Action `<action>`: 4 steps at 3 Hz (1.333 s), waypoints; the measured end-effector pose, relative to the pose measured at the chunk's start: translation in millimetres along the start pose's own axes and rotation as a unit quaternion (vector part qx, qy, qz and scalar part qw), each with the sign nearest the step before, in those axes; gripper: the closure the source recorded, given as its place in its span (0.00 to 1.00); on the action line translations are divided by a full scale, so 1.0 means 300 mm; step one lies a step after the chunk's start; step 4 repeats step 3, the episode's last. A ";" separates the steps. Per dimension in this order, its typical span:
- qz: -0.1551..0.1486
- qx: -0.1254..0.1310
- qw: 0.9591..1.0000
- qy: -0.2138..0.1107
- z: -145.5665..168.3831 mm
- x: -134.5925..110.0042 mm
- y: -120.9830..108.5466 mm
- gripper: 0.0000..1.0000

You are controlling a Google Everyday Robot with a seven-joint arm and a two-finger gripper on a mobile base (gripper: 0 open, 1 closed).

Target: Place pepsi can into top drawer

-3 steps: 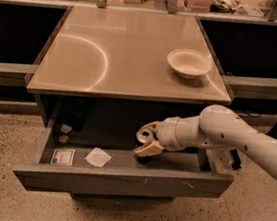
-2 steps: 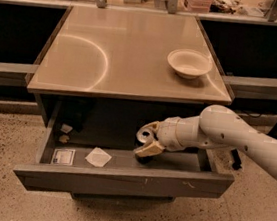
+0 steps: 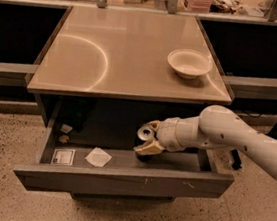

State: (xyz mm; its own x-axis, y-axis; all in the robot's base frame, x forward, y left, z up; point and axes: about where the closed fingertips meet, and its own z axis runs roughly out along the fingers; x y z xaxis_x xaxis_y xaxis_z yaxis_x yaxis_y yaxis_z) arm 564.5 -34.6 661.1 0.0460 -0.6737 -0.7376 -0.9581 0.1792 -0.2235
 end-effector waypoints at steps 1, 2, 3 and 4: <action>0.000 0.000 1.000 0.000 0.000 0.000 0.000 0.11; 0.000 0.000 1.000 0.000 0.000 0.000 0.000 0.00; 0.000 0.000 1.000 0.000 0.000 0.000 0.000 0.00; 0.000 0.000 1.000 0.000 0.000 0.000 0.000 0.00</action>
Offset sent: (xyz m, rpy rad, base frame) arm 0.0000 0.0000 0.0000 0.0000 0.0000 0.0000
